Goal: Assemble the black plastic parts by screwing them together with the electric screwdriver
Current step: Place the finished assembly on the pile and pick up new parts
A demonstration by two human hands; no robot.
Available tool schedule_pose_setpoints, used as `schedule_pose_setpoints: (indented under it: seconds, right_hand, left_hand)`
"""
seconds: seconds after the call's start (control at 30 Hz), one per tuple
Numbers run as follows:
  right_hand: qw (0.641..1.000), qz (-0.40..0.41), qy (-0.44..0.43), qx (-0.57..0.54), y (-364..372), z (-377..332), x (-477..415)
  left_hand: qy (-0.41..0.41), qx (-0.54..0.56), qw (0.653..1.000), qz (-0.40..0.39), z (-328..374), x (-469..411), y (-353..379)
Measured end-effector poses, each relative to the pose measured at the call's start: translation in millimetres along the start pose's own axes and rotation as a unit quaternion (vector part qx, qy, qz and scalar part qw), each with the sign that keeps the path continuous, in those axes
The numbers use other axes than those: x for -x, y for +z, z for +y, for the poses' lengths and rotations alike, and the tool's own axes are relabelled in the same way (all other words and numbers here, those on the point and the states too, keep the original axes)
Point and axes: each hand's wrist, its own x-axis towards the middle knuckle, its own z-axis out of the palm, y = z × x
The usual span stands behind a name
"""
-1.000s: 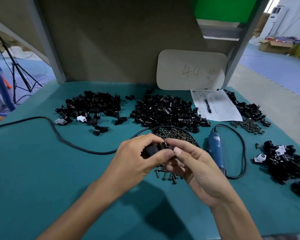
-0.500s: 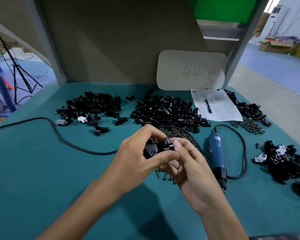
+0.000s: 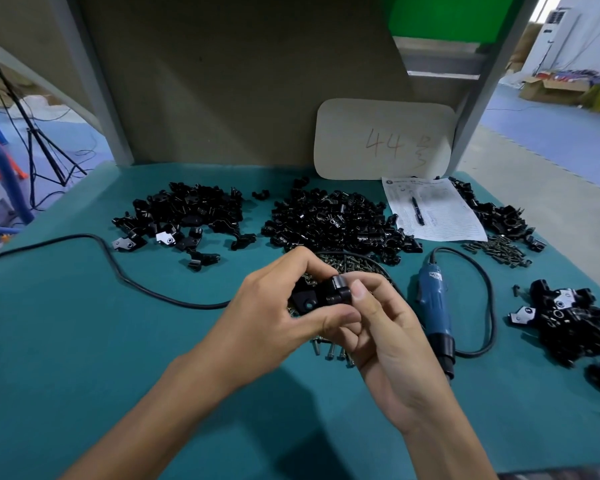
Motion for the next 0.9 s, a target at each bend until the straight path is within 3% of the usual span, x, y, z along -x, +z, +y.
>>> schedule_pose_setpoints:
  seconds: [0.2,0.4,0.67,0.8,0.9]
  right_hand:
    - [1.0,0.002,-0.01,0.006,1.4,-2.2,0.6]
    - [1.0,0.019,-0.013,0.0,4.9,-2.5,1.5]
    - [1.0,0.006,-0.017,-0.001,4.7,0.5,0.3]
    - [1.0,-0.014,-0.015,0.017,0.5,0.4,-4.1]
    - [0.992,0.0,-0.011,0.123,-15.5,-5.3,-20.2]
  left_hand:
    - [-0.001,0.036,0.999,0.032,-0.5,0.3,4.4]
    - [0.035,-0.013,0.996,0.085,-2.9,1.2,8.2]
    - [0.057,0.018,0.997,0.057,-7.8,-1.9,0.5]
    - [0.007,0.093,0.994,0.055,-11.8,-2.6,1.8]
    - [-0.053,0.119,0.989,0.074,-21.9,-4.9,1.9]
